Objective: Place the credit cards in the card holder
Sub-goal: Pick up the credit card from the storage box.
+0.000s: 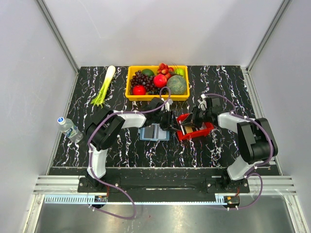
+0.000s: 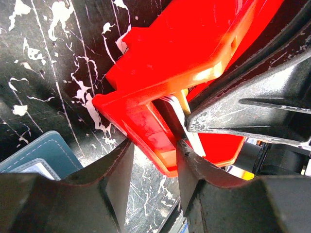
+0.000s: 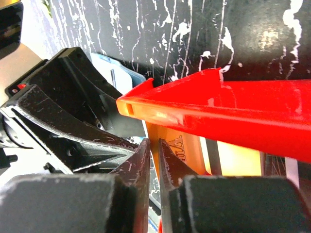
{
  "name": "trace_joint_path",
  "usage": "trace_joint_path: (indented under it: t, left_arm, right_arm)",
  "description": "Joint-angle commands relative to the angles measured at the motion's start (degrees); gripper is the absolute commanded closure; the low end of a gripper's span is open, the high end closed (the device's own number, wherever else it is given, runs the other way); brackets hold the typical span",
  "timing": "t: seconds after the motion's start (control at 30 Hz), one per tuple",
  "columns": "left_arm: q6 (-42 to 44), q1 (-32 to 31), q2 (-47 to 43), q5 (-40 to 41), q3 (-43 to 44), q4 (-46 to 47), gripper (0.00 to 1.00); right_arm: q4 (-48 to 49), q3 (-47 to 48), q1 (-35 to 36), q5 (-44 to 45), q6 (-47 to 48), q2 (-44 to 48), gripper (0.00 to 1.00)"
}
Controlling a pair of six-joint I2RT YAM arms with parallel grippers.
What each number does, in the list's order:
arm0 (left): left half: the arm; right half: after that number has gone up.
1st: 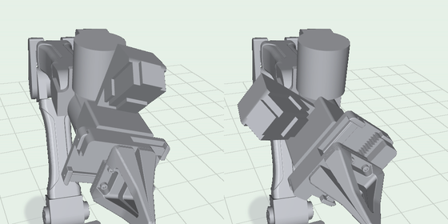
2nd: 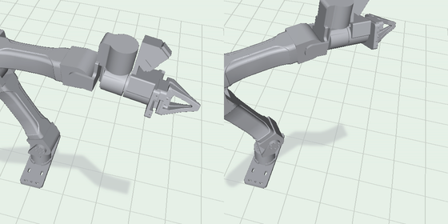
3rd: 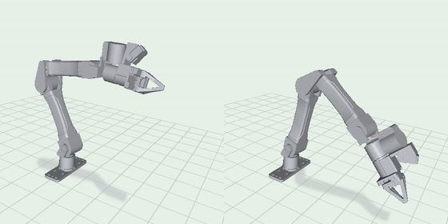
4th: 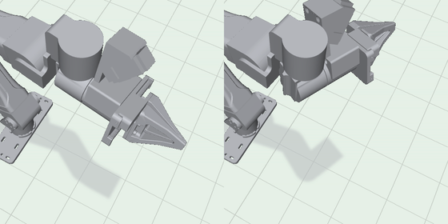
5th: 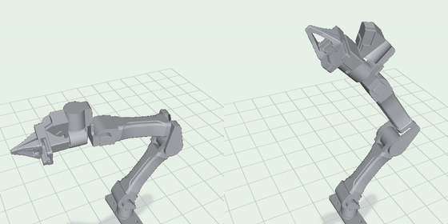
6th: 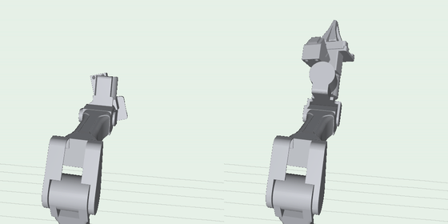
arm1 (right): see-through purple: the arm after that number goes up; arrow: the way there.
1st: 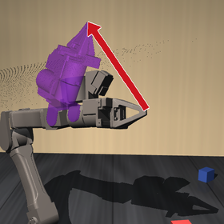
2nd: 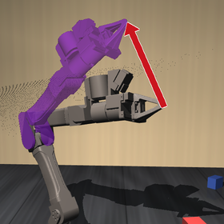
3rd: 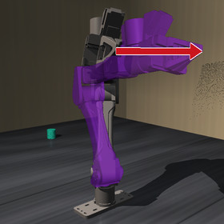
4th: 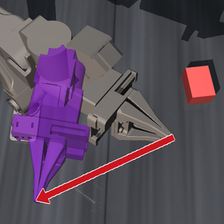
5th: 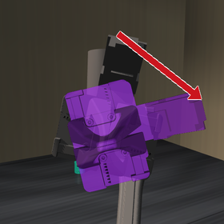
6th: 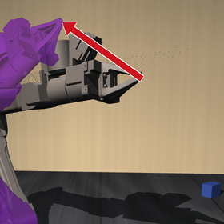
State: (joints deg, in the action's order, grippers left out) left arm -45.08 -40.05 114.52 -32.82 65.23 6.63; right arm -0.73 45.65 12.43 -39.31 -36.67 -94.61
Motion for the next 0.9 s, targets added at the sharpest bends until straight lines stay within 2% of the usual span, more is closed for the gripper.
trace_joint_path:
  t: [0.0,0.17,0.33,0.73,0.87]
  left_arm:
    - [0.8,-0.7,0.5,2.5,0.8,3.1,0.57]
    - [0.8,-0.6,0.6,2.5,0.9,3.2,0.57]
    - [0.7,-0.7,0.7,2.5,1.0,3.3,0.57]
    - [0.6,-0.7,0.7,2.5,1.0,3.3,0.57]
    - [0.5,-0.7,0.9,2.3,1.0,3.5,0.57]
  right_arm:
    - [-8.0,2.6,0.9,5.1,3.3,3.7,0.9]
    - [-12.5,4.7,0.9,8.1,7.0,4.3,0.92]
    - [-13.1,5.2,0.9,10.0,7.1,6.6,1.0]
    - [-18.5,6.6,0.9,17.1,11.7,10.8,1.0]
    - [-20.6,7.6,1.6,19.6,13.8,9.1,1.0]
